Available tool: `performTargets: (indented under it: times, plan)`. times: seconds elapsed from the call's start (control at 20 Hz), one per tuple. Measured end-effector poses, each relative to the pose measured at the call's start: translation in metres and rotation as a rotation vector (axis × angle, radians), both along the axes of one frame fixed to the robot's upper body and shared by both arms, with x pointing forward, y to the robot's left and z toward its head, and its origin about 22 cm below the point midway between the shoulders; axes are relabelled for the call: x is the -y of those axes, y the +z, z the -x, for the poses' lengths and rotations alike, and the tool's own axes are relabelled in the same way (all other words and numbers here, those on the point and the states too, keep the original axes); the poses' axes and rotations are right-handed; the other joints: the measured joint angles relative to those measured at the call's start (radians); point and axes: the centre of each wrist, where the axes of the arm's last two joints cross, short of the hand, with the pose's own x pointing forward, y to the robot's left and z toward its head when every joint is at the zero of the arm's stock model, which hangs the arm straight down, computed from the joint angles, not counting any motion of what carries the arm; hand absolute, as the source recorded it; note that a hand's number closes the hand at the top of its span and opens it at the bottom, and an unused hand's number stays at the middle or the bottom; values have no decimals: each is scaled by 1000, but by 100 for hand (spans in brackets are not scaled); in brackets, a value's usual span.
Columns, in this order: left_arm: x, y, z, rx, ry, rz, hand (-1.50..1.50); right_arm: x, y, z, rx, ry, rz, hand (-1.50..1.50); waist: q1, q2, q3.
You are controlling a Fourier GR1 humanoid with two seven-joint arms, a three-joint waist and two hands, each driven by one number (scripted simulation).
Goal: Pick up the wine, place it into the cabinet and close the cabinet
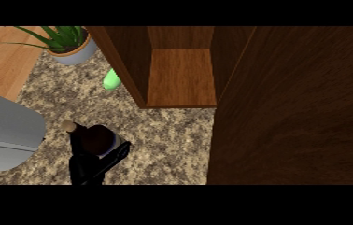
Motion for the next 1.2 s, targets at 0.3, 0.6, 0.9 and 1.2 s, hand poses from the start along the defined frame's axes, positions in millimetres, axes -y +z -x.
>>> performTargets:
  times: [0.3,0.6,0.9,1.2]
  plan:
    - [11,-2,-13,20,-10,-6,150,-2,1,0,-9,7,0,-150,-2,0,0]
    - [17,0,-27,19,-10,-65,150,0,4,-3,4,-2,14,-150,0,1,0]
    - [2,-5,-25,80,-125,-106,150,0,5,-5,10,-9,10,-150,-2,-1,0]
    - [-39,-5,-7,200,-355,-106,150,-3,3,-4,9,6,-6,-150,-1,-3,0]
